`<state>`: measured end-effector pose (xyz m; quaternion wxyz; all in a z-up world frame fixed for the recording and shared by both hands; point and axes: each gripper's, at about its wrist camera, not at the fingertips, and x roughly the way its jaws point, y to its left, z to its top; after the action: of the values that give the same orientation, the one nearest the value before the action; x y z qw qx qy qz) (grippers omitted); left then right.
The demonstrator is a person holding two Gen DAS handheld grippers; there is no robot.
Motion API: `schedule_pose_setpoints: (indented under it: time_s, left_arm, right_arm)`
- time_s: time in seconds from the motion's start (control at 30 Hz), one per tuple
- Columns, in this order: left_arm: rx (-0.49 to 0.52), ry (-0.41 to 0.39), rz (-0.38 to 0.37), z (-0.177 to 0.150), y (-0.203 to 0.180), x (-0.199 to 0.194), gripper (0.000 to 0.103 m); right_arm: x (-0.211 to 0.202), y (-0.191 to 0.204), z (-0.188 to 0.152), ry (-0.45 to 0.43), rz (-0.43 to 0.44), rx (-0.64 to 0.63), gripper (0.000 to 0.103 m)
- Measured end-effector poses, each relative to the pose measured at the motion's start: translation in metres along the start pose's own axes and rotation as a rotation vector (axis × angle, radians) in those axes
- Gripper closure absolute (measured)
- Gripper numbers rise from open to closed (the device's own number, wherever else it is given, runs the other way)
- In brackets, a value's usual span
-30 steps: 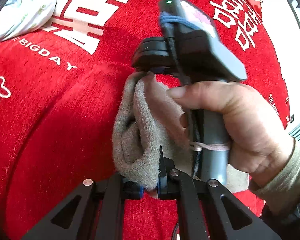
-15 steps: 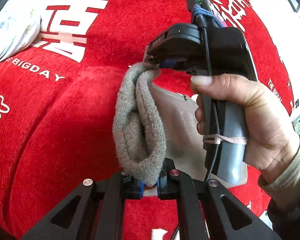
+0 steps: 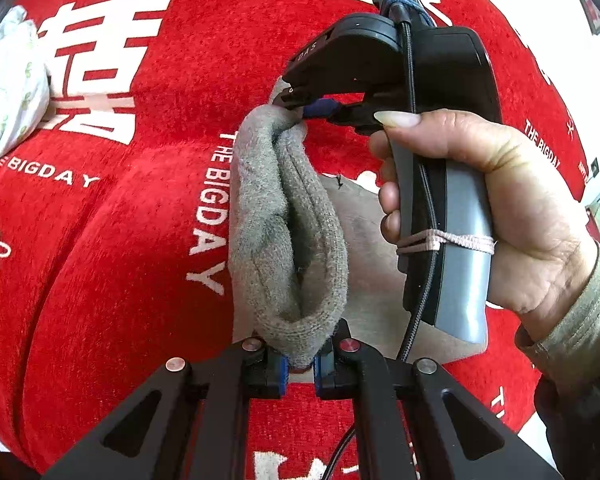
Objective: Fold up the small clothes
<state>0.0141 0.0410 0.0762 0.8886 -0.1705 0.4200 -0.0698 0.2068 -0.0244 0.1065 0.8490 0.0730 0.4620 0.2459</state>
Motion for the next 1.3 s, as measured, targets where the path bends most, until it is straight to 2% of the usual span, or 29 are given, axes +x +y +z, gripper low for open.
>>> schedule_pose_setpoints:
  time_s: [0.93, 1.1, 1.3]
  left_arm:
    - [0.140, 0.029, 0.030, 0.004, -0.080, 0.011, 0.094]
    - [0.163, 0.035, 0.030, 0.004, -0.094, 0.014, 0.094]
    - [0.195, 0.043, 0.027, 0.005, -0.111, 0.019, 0.094]
  right_arm:
    - [-0.053, -0.092, -0.003, -0.077, 0.071, 0.175, 0.089]
    - [-0.060, -0.112, -0.006, -0.086, 0.080, 0.209, 0.093]
    - [-0.069, -0.139, -0.011, -0.096, 0.079, 0.240, 0.093]
